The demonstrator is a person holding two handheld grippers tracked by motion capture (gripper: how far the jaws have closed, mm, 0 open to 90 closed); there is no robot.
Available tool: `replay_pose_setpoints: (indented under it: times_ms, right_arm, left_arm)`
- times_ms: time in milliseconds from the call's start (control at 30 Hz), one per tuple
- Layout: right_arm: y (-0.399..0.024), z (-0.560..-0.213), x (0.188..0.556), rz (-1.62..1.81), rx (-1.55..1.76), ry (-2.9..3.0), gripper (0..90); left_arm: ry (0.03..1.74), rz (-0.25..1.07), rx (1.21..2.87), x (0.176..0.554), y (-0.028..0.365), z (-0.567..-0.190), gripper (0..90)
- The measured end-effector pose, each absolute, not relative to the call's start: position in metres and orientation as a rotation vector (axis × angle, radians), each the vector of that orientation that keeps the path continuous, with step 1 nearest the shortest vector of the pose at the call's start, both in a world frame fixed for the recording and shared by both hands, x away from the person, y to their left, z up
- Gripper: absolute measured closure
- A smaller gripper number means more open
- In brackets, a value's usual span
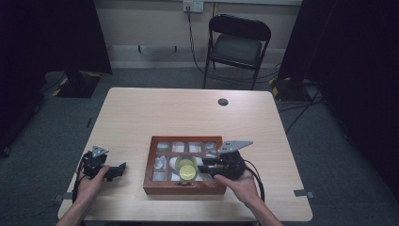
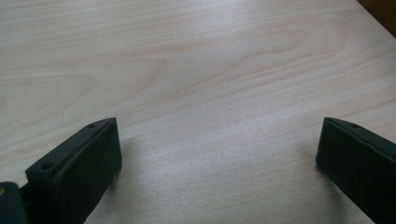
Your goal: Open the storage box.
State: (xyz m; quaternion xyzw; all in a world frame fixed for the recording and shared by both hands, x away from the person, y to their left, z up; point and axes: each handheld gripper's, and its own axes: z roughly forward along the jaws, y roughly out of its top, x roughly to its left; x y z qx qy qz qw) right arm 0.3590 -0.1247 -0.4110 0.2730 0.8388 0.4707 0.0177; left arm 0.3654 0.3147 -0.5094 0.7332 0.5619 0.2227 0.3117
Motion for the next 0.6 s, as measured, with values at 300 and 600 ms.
replay_pose_setpoints:
  times_ms: [300, 600]
  right_arm:
    - [-0.092, -0.423, 0.356, 1.483, 0.74, 2.721, 76.0]
    - [-0.083, -0.43, 0.35, 1.465, 0.699, 2.779, 78.4]
  left_arm:
    - [1.483, 0.587, 1.935, 0.365, 0.315, -0.509, 0.0]
    - [1.48, 0.582, 1.939, 0.366, 0.314, -0.509, 0.0]
